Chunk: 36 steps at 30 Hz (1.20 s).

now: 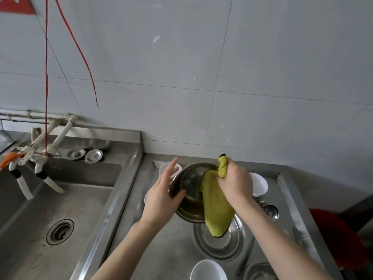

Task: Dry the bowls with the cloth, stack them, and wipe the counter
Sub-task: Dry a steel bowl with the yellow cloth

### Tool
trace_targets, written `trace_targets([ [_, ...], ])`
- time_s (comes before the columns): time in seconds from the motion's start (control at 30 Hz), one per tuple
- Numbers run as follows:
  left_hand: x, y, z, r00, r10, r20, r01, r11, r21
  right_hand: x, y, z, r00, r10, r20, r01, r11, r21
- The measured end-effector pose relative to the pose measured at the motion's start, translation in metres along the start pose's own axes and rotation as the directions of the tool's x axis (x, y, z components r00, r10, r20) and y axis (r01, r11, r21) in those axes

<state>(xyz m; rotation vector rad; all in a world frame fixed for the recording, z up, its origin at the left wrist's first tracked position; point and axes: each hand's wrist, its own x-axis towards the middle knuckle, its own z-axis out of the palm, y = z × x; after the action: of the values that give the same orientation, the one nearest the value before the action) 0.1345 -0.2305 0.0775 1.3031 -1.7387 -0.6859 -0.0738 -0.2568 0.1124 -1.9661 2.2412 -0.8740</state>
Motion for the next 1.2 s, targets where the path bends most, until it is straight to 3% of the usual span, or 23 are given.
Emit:
trace_targets([
  [0.1, -0.015, -0.004, 0.007, 0.999, -0.036, 0.006, 0.037, 0.995, -0.098, 0.004, 0.004, -0.002, 0.991, 0.128, 0.042, -0.131, 0.989, 0.066],
  [0.2, -0.006, -0.006, 0.005, 1.000, 0.021, 0.001, -0.021, 0.999, 0.026, 0.002, 0.000, -0.003, 0.993, 0.107, 0.057, -0.105, 0.994, -0.036],
  [0.3, 0.009, -0.006, -0.005, 0.986, 0.097, 0.138, -0.116, 0.983, 0.140, -0.001, -0.006, -0.005, 0.999, -0.003, 0.033, 0.007, 0.990, -0.142],
  [0.4, 0.018, 0.002, -0.009, 0.921, 0.218, 0.322, -0.302, 0.922, 0.241, -0.009, -0.011, -0.002, 0.972, -0.223, 0.066, 0.233, 0.946, -0.224],
  [0.5, 0.023, 0.006, -0.006, 0.921, 0.229, 0.316, -0.326, 0.895, 0.304, -0.014, -0.010, 0.003, 0.949, -0.302, 0.089, 0.314, 0.927, -0.206],
  [0.67, 0.004, 0.006, -0.006, 0.999, 0.024, 0.037, -0.027, 0.997, 0.076, -0.003, 0.001, -0.001, 0.997, 0.016, 0.073, -0.012, 0.999, -0.052],
  [0.73, -0.009, 0.002, -0.001, 0.997, -0.069, 0.020, 0.071, 0.994, -0.079, 0.000, 0.007, -0.004, 0.984, 0.155, 0.083, -0.159, 0.987, 0.039],
  [0.83, -0.014, 0.001, 0.007, 0.995, -0.098, 0.005, 0.098, 0.980, -0.172, 0.001, 0.010, -0.006, 0.973, 0.201, 0.110, -0.206, 0.978, 0.032],
  [0.9, -0.008, -0.002, 0.005, 0.998, -0.065, 0.005, 0.065, 0.990, -0.121, -0.001, 0.006, -0.007, 0.982, 0.166, 0.094, -0.163, 0.986, -0.037],
  [1.0, 0.002, -0.002, -0.004, 0.991, 0.034, 0.126, -0.031, 0.999, -0.023, -0.003, -0.001, -0.011, 0.999, 0.015, 0.047, -0.007, 0.986, -0.166],
  [1.13, 0.009, 0.015, -0.008, 0.948, 0.164, 0.274, -0.210, 0.967, 0.146, -0.010, -0.011, -0.010, 0.950, -0.266, 0.164, 0.301, 0.921, -0.248],
  [1.2, 0.012, 0.016, -0.007, 0.951, 0.164, 0.263, -0.213, 0.962, 0.170, -0.011, -0.009, -0.008, 0.948, -0.279, 0.156, 0.310, 0.922, -0.232],
])
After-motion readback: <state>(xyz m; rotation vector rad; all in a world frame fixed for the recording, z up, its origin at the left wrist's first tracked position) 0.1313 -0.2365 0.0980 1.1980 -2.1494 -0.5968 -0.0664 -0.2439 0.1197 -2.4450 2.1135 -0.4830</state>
